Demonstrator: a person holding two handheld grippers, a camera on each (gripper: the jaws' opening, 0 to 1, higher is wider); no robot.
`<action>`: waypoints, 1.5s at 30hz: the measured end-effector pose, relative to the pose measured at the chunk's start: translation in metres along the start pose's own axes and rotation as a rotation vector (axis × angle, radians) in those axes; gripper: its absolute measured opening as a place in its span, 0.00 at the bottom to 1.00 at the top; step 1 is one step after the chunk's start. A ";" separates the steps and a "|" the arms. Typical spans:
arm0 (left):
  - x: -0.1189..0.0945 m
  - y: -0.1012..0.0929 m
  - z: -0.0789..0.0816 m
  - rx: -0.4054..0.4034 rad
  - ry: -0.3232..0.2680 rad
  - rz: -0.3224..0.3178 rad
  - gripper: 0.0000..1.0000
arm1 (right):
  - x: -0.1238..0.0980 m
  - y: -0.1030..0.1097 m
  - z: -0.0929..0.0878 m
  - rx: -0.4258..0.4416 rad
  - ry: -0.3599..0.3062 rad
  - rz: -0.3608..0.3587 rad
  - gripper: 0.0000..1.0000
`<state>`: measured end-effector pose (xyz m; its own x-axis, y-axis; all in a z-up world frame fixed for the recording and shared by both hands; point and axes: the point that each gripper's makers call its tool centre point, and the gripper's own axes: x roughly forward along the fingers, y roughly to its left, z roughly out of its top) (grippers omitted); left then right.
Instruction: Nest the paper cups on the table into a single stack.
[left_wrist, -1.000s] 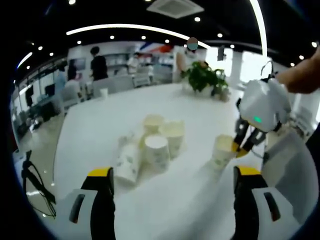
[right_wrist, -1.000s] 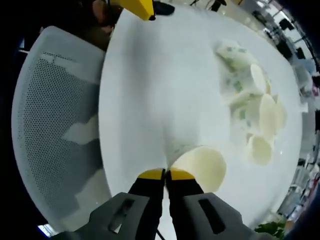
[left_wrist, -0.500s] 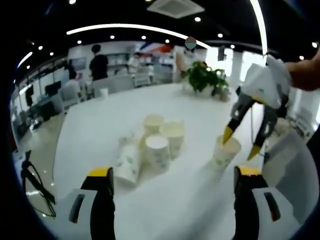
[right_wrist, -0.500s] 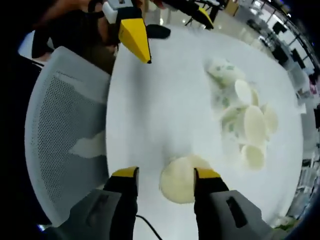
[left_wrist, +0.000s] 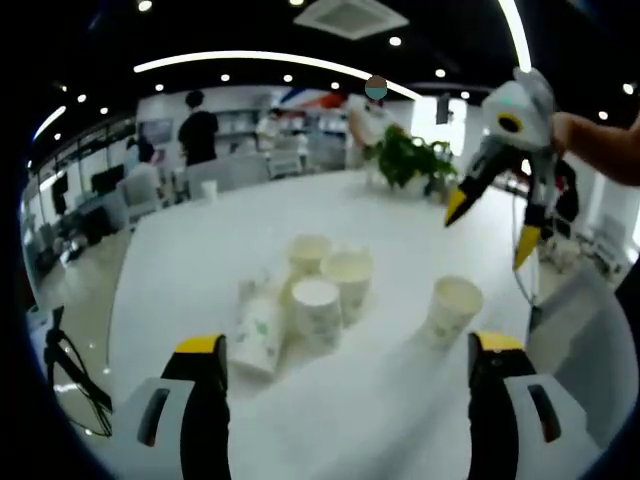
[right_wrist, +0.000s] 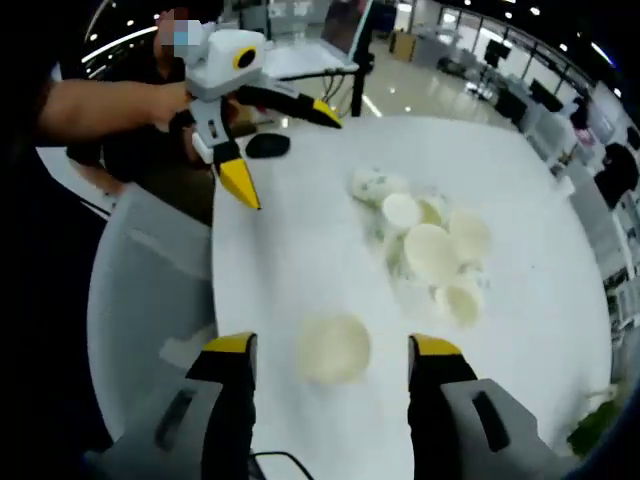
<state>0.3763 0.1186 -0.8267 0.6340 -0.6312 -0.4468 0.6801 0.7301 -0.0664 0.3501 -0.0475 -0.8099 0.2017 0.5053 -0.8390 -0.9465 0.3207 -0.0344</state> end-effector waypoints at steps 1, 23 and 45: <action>0.000 0.000 0.001 -0.001 -0.003 0.000 0.98 | -0.004 -0.003 -0.001 0.014 -0.029 -0.017 0.61; -0.006 -0.006 0.008 -0.004 -0.038 0.008 0.98 | -0.065 -0.052 -0.085 0.215 -0.434 -0.305 0.96; -0.010 -0.020 0.000 -0.005 -0.053 0.035 0.98 | -0.063 -0.050 -0.118 0.251 -0.555 -0.337 1.00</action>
<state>0.3562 0.1100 -0.8206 0.6764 -0.6177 -0.4012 0.6550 0.7536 -0.0561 0.3551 -0.1898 -0.8190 0.6366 0.6587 -0.4010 -0.7361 0.6741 -0.0613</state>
